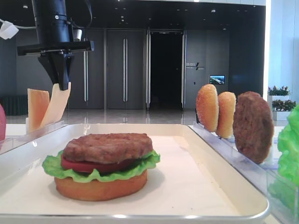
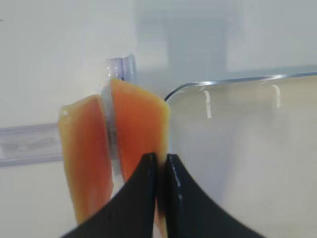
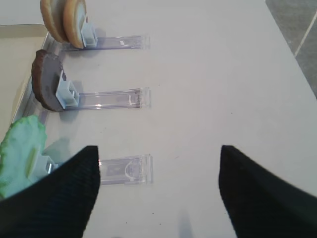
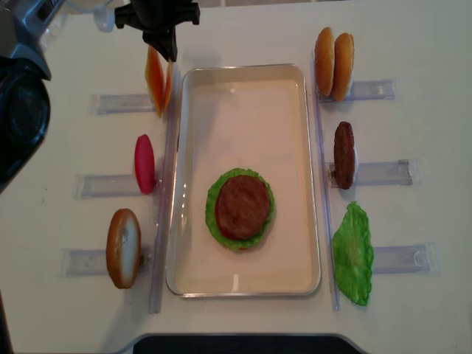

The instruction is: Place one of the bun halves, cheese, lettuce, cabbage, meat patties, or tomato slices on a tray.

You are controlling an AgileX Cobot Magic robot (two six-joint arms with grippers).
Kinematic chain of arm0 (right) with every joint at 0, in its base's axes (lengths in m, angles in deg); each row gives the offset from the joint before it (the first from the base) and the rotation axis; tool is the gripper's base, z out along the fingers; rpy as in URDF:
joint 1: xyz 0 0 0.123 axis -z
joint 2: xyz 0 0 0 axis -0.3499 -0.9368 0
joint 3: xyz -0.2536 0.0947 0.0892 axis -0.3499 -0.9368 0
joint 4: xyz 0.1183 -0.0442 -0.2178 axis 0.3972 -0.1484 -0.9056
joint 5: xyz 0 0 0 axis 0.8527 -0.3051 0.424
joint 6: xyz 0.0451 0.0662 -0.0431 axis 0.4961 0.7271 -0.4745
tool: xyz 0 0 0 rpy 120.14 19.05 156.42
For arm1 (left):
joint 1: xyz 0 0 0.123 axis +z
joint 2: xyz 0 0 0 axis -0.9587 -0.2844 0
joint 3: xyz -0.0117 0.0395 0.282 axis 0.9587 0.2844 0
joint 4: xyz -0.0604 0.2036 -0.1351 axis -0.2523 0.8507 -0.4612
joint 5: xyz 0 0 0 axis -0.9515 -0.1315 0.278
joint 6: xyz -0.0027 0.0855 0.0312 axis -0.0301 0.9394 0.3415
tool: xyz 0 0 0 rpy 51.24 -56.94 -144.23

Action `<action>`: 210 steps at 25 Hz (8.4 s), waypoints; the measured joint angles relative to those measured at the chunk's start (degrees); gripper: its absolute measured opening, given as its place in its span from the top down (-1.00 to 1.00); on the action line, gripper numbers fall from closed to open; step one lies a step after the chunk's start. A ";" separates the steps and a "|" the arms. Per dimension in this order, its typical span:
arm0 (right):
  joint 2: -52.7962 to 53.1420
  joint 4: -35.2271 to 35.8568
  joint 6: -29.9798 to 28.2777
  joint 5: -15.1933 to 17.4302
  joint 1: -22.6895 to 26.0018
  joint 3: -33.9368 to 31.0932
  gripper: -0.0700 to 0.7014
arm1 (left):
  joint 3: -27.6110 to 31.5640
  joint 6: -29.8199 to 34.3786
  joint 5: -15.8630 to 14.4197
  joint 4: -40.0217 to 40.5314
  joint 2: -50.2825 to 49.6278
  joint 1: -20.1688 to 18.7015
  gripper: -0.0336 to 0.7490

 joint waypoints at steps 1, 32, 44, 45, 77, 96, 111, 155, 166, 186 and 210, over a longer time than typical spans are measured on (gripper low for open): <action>0.00 0.00 0.00 0.00 0.00 0.00 -0.50 | 0.00 0.00 0.00 0.00 0.53 0.00 0.86; 0.00 0.00 0.04 0.00 0.00 0.00 -0.50 | 15.16 3.92 -0.04 -15.96 20.22 -0.73 0.86; 0.00 0.00 0.09 0.00 0.00 0.00 -0.50 | 18.52 4.75 -0.04 -16.73 22.37 -8.23 0.86; 0.00 0.00 0.06 0.00 0.00 0.00 -0.50 | 19.27 4.90 -0.04 -16.93 22.43 -8.76 0.86; 0.00 0.00 0.06 0.00 0.00 0.00 -0.50 | 68.22 35.15 36.35 -56.05 39.90 -12.07 0.86; 0.00 0.00 0.11 0.00 0.00 0.00 -0.50 | 69.38 44.56 34.64 -66.44 35.88 -12.07 0.86; 0.00 0.00 0.11 0.00 0.00 0.00 -0.50 | 69.38 44.61 34.87 -63.18 35.66 -11.31 0.86; 0.00 0.00 0.11 0.00 0.00 0.00 -0.50 | 69.38 37.88 38.64 -50.75 35.66 -11.14 -0.46; 0.00 0.00 0.11 0.00 0.00 0.00 -0.50 | 64.50 25.05 32.57 -36.80 35.66 -11.07 -0.53; 0.00 0.00 0.11 0.00 0.00 0.00 -0.50 | 45.34 6.34 1.42 -4.63 36.68 -11.07 -0.53; 0.00 0.00 0.11 0.00 0.00 0.00 -0.50 | 43.04 8.79 1.20 -0.67 36.87 11.28 -0.53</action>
